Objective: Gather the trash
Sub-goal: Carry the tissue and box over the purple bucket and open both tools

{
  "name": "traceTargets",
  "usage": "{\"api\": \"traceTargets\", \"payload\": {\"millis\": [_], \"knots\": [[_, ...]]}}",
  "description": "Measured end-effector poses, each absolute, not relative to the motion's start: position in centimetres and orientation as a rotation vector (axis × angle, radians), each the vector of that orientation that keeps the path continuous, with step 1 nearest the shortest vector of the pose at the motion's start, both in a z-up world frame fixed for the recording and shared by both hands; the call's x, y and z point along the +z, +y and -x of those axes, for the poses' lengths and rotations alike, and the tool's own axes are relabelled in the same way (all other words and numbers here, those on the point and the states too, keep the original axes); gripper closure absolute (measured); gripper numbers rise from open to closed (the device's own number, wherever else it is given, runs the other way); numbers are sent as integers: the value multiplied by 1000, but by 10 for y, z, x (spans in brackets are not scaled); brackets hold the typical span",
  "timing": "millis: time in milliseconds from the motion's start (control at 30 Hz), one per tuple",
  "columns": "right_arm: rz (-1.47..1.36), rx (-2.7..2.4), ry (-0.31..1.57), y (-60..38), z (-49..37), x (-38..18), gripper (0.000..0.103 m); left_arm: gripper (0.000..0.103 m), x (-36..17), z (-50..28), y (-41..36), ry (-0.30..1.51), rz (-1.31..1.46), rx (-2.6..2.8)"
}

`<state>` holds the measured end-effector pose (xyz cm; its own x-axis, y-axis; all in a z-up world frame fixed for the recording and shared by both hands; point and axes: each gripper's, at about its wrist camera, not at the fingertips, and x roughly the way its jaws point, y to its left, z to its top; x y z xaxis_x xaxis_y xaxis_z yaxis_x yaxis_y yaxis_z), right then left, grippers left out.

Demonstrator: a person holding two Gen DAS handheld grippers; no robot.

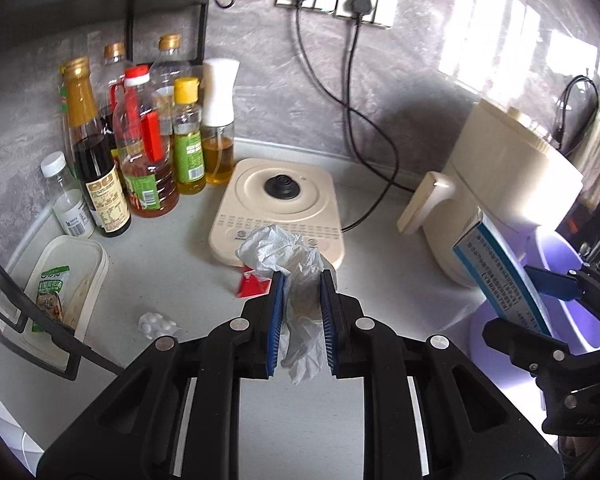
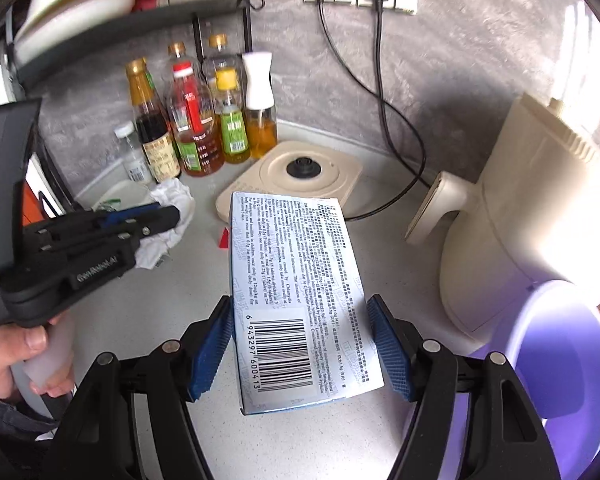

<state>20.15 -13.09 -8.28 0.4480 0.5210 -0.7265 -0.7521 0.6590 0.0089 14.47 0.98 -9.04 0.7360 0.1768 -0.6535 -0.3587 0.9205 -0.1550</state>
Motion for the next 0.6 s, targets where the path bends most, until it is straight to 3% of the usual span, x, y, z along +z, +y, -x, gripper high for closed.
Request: {"api": "traceTargets", "payload": {"millis": [300,600], "knots": [[267,780,683,-198,-193,-40,36,85,-67,-149,-56,630,251,225],[207,692,678,-270,-206,-32,36,85,-48,-167,-117,592,220,128]]}}
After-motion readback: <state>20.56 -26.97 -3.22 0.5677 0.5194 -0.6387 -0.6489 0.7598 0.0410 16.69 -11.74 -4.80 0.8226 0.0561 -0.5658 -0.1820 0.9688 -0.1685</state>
